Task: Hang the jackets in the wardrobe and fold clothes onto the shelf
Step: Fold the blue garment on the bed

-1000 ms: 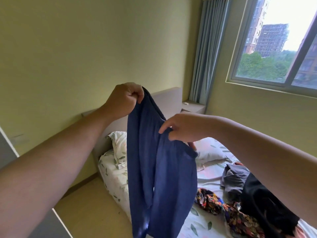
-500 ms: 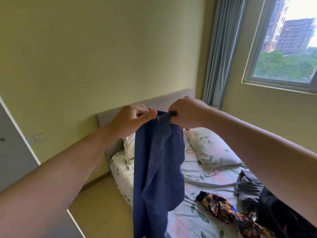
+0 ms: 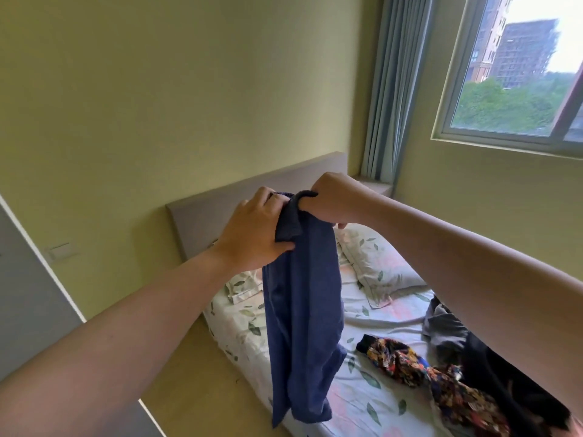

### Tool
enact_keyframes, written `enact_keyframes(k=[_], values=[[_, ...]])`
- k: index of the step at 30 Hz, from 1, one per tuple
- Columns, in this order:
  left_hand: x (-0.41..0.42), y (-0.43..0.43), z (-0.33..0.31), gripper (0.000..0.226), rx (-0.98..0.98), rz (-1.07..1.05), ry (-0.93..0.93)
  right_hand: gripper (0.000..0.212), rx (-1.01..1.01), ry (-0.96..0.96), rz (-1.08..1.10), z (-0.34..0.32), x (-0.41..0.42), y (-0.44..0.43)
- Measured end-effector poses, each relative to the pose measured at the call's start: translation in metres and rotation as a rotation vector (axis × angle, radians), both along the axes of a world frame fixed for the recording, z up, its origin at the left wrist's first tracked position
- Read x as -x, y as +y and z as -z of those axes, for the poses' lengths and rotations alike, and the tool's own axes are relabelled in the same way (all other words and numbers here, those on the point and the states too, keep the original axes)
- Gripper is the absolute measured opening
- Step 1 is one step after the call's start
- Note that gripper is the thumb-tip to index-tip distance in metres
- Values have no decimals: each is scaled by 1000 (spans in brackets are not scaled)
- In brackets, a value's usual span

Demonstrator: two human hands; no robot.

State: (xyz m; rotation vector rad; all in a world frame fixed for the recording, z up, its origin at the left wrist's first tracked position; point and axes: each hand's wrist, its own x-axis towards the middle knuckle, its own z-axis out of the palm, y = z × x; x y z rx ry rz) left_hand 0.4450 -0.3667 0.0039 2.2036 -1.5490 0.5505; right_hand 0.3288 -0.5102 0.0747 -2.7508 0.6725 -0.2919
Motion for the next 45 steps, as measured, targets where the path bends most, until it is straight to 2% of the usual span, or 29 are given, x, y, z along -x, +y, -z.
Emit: enact_keyframes(k=[3,4,6,9,12,14,15,16,19,21,25,28,30,33,34,36,38,40,42,45], values=[[-8,-3,5,25,131,87,100,36,-50,1,11,0,7,-4],[-12,-4,6,18,146,100,173,37,-53,0,10,1,9,-6],[-15,-3,4,23,163,120,355,38,-68,24,-18,2,14,-9],[-19,0,-4,18,218,199,772,41,-45,157,-123,2,26,-14],[-28,6,-11,25,118,242,843,34,168,289,-177,11,33,-26],[-34,9,-13,14,85,273,872,31,432,290,-159,22,33,-34],[-35,10,-15,9,86,289,899,32,498,272,-147,26,32,-35],[-38,11,-16,16,96,276,916,32,501,256,-137,27,31,-35],[-47,10,-16,43,137,214,948,27,356,180,-124,21,27,-28],[-47,10,-18,51,152,220,949,26,294,124,-139,16,24,-25],[-41,13,-21,27,194,273,964,31,265,102,-143,10,18,-20],[-41,14,-21,25,243,275,919,33,235,71,-172,9,17,-18],[-40,16,-22,7,275,295,907,27,141,15,-185,9,18,-19],[-40,17,-24,7,311,299,817,11,-25,-133,-172,12,15,-21],[-40,17,-25,5,320,292,804,12,-66,-177,-163,14,13,-22],[-40,16,-25,9,318,251,765,27,-162,-218,-131,14,12,-22],[-40,17,-26,19,261,215,738,30,-193,-199,-105,14,14,-22],[-43,19,-26,20,159,213,793,20,-225,-130,-102,14,18,-23],[-49,23,-27,19,4,225,939,17,-378,-62,-115,16,23,-25],[-53,27,-30,31,-255,326,1240,23,-716,77,-181,18,31,-32]])
